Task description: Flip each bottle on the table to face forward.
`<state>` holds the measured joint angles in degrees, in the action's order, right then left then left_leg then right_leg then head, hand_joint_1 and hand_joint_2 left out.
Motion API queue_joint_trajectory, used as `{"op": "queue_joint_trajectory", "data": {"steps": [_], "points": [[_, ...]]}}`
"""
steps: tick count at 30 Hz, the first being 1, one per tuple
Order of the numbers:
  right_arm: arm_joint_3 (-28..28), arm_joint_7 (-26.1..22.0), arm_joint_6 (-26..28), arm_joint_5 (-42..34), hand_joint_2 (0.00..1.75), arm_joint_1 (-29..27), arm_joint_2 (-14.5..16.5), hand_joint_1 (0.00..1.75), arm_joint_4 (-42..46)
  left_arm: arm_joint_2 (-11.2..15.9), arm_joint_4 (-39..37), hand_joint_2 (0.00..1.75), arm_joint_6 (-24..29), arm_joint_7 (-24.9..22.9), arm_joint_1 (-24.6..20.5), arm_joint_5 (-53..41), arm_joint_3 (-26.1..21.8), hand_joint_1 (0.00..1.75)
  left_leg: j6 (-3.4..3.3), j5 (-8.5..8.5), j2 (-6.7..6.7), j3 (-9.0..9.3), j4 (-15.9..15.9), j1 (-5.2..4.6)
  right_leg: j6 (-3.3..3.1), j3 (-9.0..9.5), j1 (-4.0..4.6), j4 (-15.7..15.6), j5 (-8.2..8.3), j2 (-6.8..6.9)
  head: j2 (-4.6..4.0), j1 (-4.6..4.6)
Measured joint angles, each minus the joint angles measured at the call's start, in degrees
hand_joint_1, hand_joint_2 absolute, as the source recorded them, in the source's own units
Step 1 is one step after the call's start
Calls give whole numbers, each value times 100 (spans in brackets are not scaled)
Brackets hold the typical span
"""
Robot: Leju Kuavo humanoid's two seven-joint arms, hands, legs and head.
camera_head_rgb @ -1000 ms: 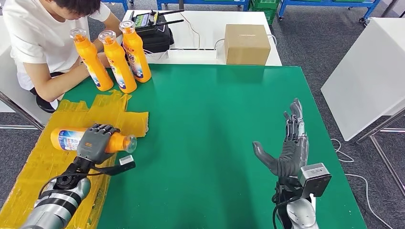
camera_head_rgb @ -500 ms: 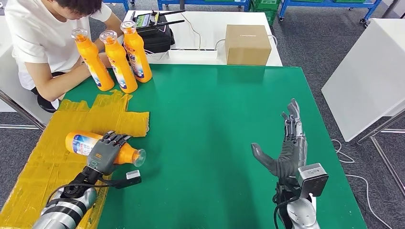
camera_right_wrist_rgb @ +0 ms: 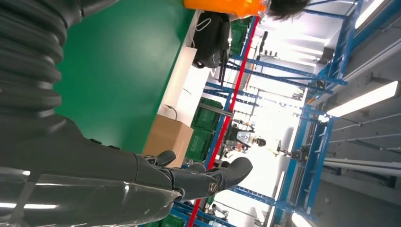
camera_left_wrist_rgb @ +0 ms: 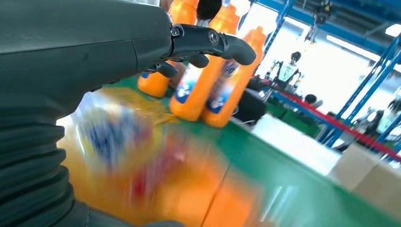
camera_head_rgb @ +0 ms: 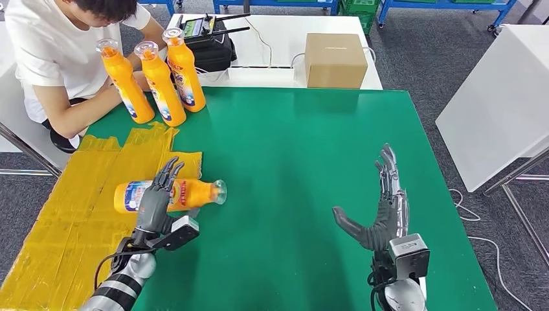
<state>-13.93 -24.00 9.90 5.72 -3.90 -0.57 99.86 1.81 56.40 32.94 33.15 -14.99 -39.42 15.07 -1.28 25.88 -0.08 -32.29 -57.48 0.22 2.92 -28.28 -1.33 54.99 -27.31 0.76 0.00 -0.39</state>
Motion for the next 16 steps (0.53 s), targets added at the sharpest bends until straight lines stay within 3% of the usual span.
{"op": "queue_joint_trajectory", "data": {"steps": [16], "points": [[-26, 8, 140, 151, 175, -34, 4, 0, 7, -181, 804, 175, -462, 50, 228, 384, -93, 0, 0, 0, 1, 0, 0, 0, 0, 0, 0, 0, 0, 0, 0, 0]]}}
